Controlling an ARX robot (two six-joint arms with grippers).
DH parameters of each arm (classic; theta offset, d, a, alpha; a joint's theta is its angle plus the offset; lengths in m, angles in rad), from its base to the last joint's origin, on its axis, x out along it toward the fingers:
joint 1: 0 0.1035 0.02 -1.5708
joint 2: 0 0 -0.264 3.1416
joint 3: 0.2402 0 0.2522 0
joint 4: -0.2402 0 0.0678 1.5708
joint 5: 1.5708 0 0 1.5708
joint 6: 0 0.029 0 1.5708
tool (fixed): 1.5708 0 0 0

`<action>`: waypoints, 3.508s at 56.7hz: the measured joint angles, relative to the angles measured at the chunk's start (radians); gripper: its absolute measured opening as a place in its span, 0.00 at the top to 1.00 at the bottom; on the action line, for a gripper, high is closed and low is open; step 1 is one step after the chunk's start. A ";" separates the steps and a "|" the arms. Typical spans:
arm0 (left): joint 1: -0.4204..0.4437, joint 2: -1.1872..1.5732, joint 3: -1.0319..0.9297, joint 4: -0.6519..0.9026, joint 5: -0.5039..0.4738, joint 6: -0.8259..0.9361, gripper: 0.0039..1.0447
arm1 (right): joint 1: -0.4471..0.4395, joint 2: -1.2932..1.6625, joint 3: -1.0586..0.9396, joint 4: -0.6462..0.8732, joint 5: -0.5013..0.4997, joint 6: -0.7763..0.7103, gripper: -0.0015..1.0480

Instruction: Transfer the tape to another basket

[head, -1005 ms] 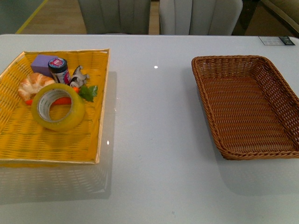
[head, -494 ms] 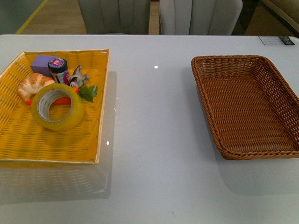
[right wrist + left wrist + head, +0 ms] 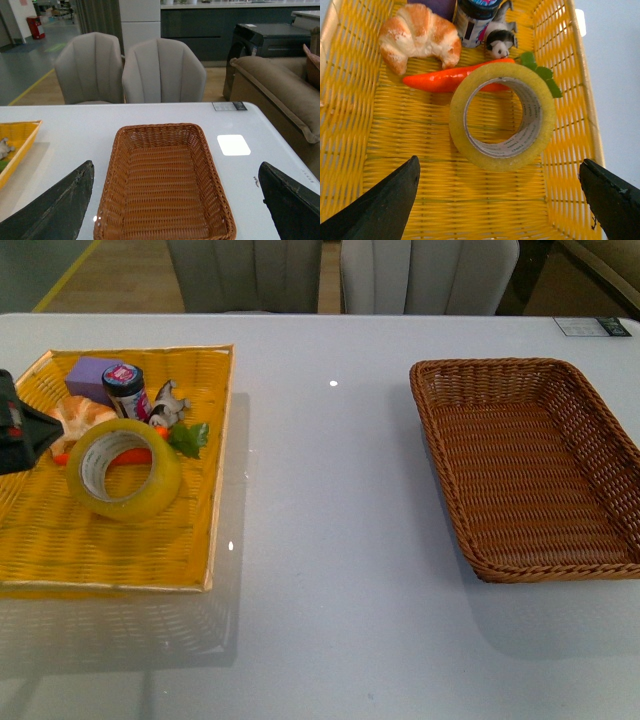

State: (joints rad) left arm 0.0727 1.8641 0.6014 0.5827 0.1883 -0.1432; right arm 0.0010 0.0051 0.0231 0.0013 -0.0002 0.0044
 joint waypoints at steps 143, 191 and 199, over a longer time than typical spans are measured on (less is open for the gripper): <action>-0.632 -0.224 0.227 -0.319 -0.028 -0.500 0.86 | 0.069 0.187 0.115 -0.262 0.152 0.155 0.09; -0.645 -0.226 0.257 -0.360 0.003 -0.502 0.86 | 0.395 1.165 0.307 0.710 -0.159 0.662 0.09; -0.643 -0.226 0.257 -0.360 0.022 -0.507 0.86 | 0.382 1.246 0.307 0.775 -0.179 0.673 0.09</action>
State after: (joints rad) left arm -0.5701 1.6382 0.8581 0.2226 0.2104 -0.6502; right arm 0.3832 1.2514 0.3298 0.7765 -0.1795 0.6777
